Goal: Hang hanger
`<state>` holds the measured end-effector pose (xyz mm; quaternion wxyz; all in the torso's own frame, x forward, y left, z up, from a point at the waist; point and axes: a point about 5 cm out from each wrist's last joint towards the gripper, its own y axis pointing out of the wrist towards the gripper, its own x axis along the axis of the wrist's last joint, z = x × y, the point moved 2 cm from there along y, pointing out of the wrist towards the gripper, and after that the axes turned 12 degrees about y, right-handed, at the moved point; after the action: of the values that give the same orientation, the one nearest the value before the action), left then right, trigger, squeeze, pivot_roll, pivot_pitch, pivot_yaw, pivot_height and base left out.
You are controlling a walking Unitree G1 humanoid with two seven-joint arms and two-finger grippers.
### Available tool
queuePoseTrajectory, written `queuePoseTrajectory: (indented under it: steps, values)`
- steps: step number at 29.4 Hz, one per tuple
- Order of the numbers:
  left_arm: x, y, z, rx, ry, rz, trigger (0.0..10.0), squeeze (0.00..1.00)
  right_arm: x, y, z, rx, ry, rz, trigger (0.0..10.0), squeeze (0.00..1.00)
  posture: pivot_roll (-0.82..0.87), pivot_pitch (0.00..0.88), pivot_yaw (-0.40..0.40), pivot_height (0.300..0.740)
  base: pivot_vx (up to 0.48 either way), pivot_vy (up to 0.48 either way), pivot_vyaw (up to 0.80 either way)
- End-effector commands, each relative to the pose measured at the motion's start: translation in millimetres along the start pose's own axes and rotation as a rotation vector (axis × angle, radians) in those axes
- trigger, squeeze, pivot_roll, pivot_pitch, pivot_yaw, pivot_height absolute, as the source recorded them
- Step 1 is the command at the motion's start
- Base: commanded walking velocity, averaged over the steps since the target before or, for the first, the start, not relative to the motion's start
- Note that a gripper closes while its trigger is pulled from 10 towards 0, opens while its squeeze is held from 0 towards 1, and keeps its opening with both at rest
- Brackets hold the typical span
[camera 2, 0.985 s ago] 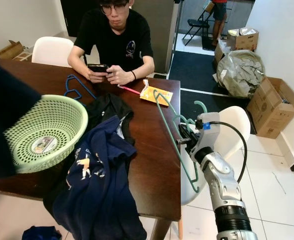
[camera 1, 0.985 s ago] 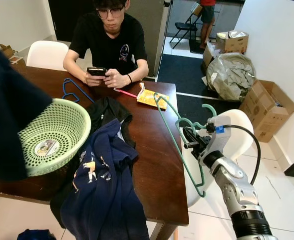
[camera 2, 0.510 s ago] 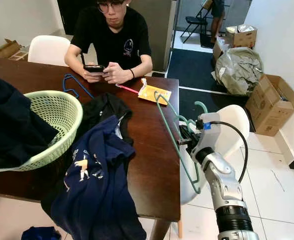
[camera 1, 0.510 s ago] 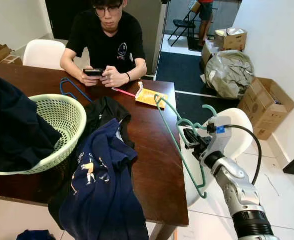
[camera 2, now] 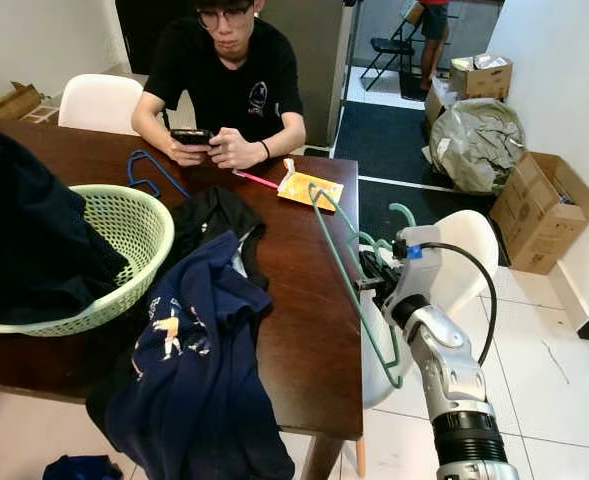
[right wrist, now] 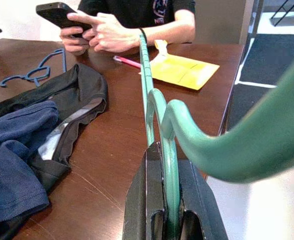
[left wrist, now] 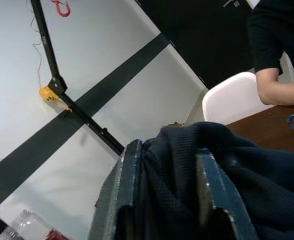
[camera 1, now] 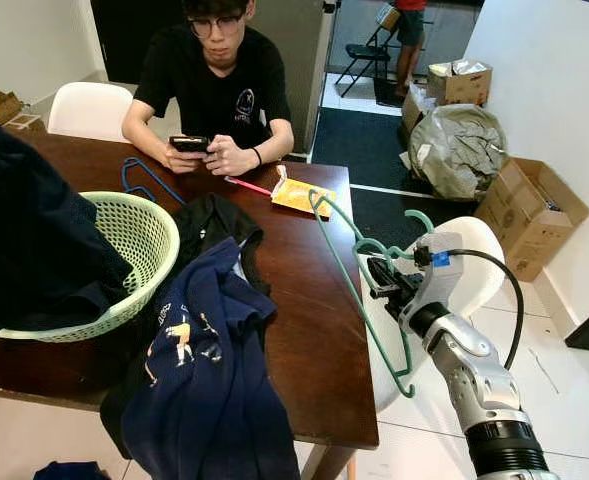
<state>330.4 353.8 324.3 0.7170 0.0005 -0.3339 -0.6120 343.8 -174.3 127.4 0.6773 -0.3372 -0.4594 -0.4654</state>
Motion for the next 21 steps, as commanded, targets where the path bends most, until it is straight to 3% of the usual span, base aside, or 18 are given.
queuePoseTrajectory:
  steps: [1,6,8,14,21]
  values:
    - [8,2.9,-1.4,0.0,0.005,-0.032,10.0,1.0,1,-1.2,-0.2,-0.003,-0.003,0.0,10.0,0.0,0.09,0.0,-0.064,0.74,0.0,0.0,0.0]
    - [3,4.7,5.9,0.018,0.061,0.015,10.0,1.0,1,-1.7,-0.4,-0.005,-0.002,-0.001,10.0,0.0,0.09,0.0,-0.063,0.74,0.0,0.0,0.0]
    - [-22,0.3,29.9,0.059,0.099,0.131,10.0,1.0,0,-1.9,-0.2,-0.007,0.001,0.0,10.0,0.0,0.1,0.0,-0.062,0.74,0.0,0.0,0.0]
    - [-57,-13.2,66.4,0.101,0.229,0.286,10.0,1.0,-1,-2.1,-0.5,-0.007,0.005,0.005,10.0,0.0,0.1,0.0,-0.062,0.74,0.0,0.0,0.0]
    - [-58,-18.7,77.6,0.109,0.285,0.301,10.0,1.0,-1,-2.1,-1.1,-0.007,0.004,0.008,10.0,0.0,0.1,0.0,-0.065,0.74,0.0,0.0,0.0]
